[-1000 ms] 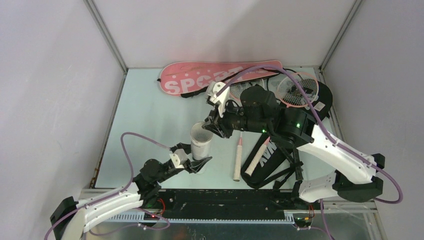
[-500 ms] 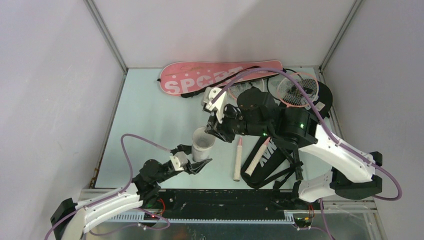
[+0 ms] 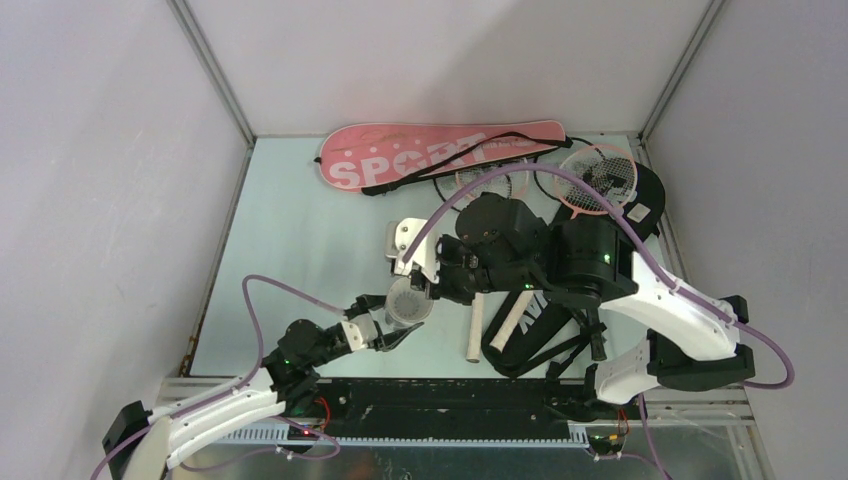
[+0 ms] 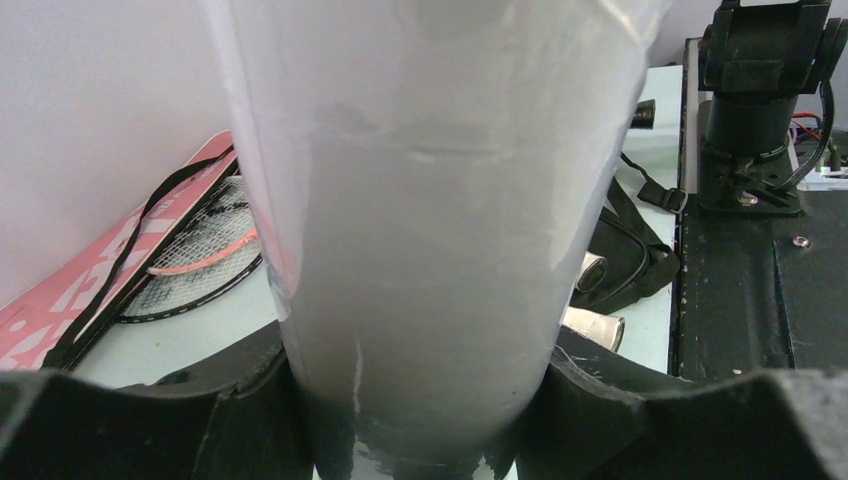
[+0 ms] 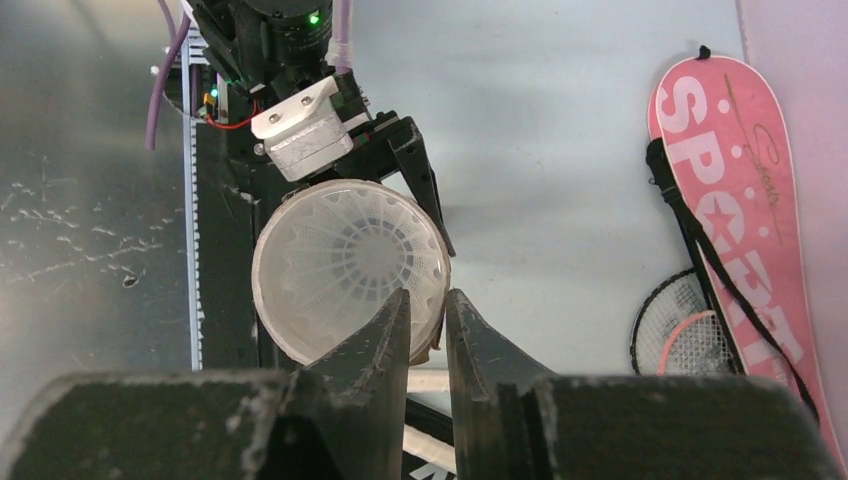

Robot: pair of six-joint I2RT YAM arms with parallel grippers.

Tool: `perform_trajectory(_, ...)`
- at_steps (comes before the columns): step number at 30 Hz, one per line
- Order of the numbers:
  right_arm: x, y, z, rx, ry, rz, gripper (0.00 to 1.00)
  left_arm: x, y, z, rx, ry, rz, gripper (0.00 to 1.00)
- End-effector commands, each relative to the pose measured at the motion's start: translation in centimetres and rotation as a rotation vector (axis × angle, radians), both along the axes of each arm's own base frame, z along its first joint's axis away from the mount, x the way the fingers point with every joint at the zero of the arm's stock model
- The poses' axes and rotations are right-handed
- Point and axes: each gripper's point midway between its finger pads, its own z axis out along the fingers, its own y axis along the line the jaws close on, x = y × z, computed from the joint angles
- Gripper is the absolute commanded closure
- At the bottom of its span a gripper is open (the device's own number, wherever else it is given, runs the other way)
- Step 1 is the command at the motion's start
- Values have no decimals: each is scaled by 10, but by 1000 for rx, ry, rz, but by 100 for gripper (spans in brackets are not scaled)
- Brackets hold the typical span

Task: Pack up the badminton gear
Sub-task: Close the lid on the shuttle tube.

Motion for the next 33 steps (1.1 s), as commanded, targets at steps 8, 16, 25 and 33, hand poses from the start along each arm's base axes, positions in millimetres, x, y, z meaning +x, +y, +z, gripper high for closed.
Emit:
perform_trajectory(8,16,-16,-55,-269,-87,-52,55,-8,-1,46,-129,-91,-37,59)
perform_trajectory(16,40,-12,2,-30,-174,-207,49,-7,-3,45,-117,-88,-42,59)
perform_trajectory(25,20,-30,14,95,-56,-205,29,-8,-3,41,-102,-91,-43,59)
perform_trajectory(33,11,-35,-3,86,-3,-199,16,-10,-5,38,-77,-102,-63,59)
